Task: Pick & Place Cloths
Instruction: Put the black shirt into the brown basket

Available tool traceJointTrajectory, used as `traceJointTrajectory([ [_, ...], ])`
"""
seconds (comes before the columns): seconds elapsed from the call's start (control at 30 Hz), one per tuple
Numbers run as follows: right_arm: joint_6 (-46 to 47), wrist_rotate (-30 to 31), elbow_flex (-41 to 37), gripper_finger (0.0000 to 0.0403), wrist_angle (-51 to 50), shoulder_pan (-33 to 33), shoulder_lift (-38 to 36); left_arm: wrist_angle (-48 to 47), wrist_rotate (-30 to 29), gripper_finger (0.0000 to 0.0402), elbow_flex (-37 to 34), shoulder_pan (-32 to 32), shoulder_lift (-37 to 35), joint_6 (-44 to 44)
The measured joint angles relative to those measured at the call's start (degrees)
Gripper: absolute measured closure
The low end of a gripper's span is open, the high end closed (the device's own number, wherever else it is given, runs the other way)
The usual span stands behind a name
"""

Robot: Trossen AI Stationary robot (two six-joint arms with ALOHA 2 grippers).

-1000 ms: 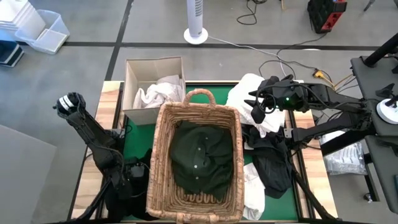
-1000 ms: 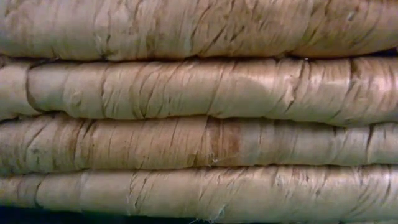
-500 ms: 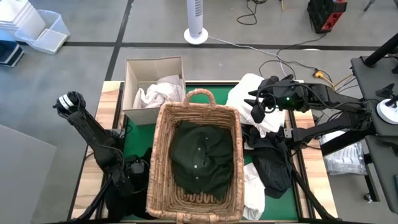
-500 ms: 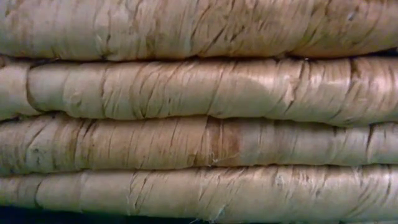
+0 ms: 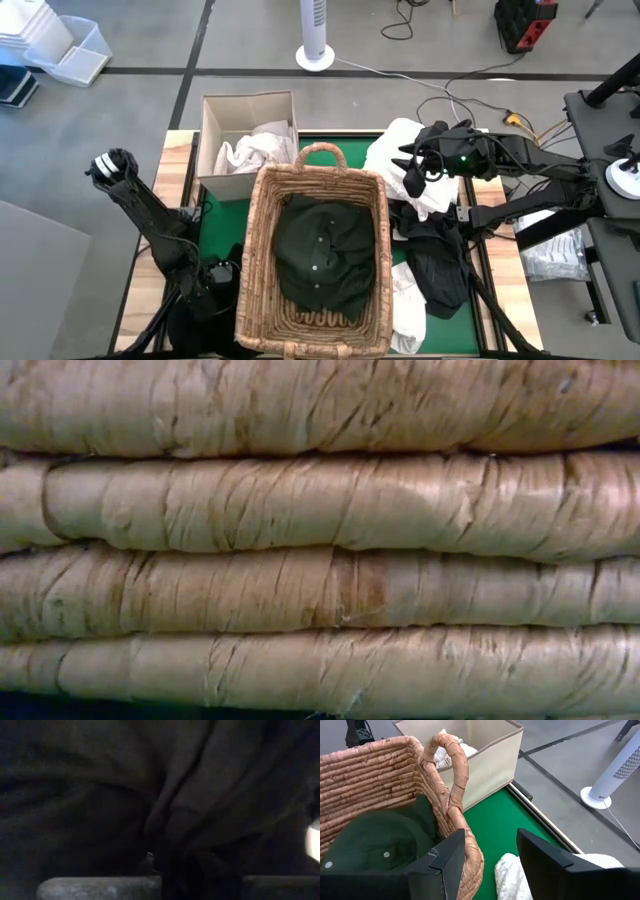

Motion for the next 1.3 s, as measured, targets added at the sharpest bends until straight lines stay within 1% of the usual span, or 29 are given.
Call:
traceJointTrajectory([
  [0.1, -0.59, 0.00, 0.00, 0.0238, 0.94, 0.00, 0.00, -3.47, 0.00, 0.0399, 4.53, -0.45, 0.00, 0.29],
  [0.33, -3.34, 0.02, -0.02, 0.0254, 3.06, 0.00, 0.00, -18.69, -1.64, 0.0400, 17.95, -2.13, -0.08, -0.19],
  [0.43, -4.11, 0.01, -0.11, 0.0261, 4.18, 0.00, 0.00, -23.66, -1.74, 0.0400, 23.55, -2.12, -0.09, -0.51],
  [0.7, -6.94, 0.03, -0.20, 0.0278, 6.52, 0.00, 0.00, -31.88, -3.47, 0.0401, 36.02, -2.14, -1.29, -7.21],
  [0.77, -7.83, 0.04, -0.20, 0.0282, 7.32, -0.11, 0.00, -33.75, -6.06, 0.0401, 39.11, -2.16, -1.73, -8.38],
  [0.93, -9.40, 0.04, -0.22, 0.0291, 8.30, -0.11, 0.00, -37.67, -15.04, 0.0401, 47.46, -2.23, -2.72, -8.99],
  [1.1, -10.58, 0.04, -0.22, 0.0302, 8.76, -0.11, 0.00, -41.32, -20.00, 0.0401, 55.17, -2.23, -3.93, -10.59],
  [1.2, -10.58, 0.02, -0.22, 0.0308, 8.76, -0.11, 0.00, -42.83, -24.24, 0.0401, 60.34, -2.24, -3.96, -6.78],
  [1.3, -10.56, 0.04, -0.22, 0.0315, 8.76, -0.11, 0.00, -43.29, -29.09, 0.0401, 65.22, -2.23, -3.76, 0.62],
])
